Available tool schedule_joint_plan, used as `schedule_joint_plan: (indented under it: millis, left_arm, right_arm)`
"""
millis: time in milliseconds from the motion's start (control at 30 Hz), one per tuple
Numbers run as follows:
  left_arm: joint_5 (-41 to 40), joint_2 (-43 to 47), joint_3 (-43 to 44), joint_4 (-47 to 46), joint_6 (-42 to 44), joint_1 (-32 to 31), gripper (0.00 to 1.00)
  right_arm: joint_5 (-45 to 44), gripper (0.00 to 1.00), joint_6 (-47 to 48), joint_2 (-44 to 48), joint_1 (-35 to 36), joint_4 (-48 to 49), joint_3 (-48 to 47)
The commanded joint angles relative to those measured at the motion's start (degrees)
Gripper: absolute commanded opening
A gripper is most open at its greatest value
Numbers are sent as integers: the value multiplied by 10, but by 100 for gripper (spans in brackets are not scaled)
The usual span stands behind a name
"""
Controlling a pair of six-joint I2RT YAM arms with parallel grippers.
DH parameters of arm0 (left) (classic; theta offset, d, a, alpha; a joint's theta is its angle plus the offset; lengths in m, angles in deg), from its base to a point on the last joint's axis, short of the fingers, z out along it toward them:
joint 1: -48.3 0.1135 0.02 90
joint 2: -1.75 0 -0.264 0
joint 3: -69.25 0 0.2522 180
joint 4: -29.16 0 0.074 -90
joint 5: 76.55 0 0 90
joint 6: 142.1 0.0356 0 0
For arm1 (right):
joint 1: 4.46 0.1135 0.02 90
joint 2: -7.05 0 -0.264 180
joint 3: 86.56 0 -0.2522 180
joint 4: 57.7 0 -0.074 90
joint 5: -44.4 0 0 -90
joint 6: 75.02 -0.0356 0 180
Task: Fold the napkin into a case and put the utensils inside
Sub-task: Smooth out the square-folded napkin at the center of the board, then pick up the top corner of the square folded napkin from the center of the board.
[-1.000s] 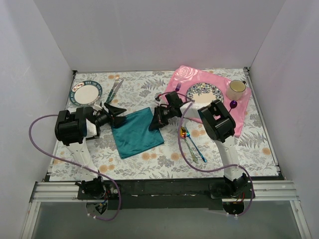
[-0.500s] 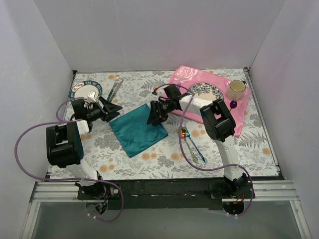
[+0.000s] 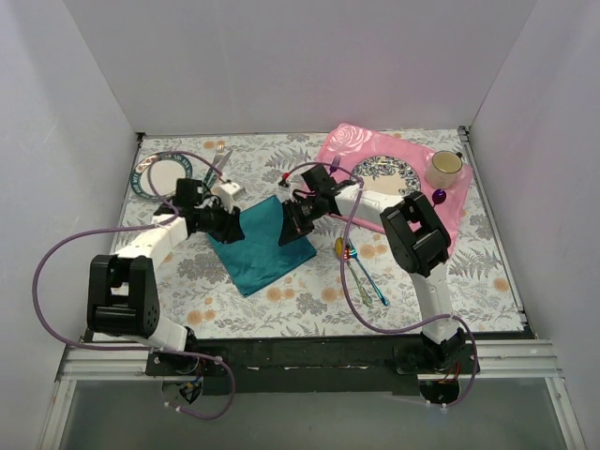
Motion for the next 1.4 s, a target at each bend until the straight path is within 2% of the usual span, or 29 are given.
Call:
schedule_joint_plan:
  millis: [0, 267, 533, 633, 667, 700, 767, 900, 1100, 1233, 1367]
  left_arm:
    - [-136, 20, -54, 27, 116, -72, 21]
    - [-180, 52, -131, 30, 138, -144, 14]
    - [-184, 146, -190, 76, 118, -222, 11]
    - [-172, 185, -176, 102, 110, -223, 23]
    - [-162, 212, -171, 113, 124, -223, 30]
    - [-153, 230, -168, 125, 137, -223, 32]
    - [-118, 279, -166, 159, 168, -223, 34]
    - [-94, 316, -184, 197, 233, -242, 35]
    - [-152, 390, -290, 117, 287, -293, 32]
    - [-168, 431, -325, 70, 303, -321, 32]
    - [-175, 433, -337, 55, 304, -347, 31]
  right_arm:
    - [-45, 15, 45, 3, 8, -27, 7]
    - [-67, 11, 87, -10, 12, -56, 42]
    - [-52, 11, 117, 22, 15, -81, 87]
    - [-40, 12, 125, 42, 16, -93, 94]
    - [-33, 12, 124, 47, 16, -94, 93]
    - [-17, 13, 121, 60, 16, -90, 93]
    - [-4, 13, 111, 73, 18, -83, 91]
    - [12, 15, 101, 95, 19, -65, 79]
    - [10, 14, 95, 82, 20, -64, 70]
    - [7, 14, 95, 77, 20, -64, 76]
    - [7, 14, 92, 72, 20, -64, 74]
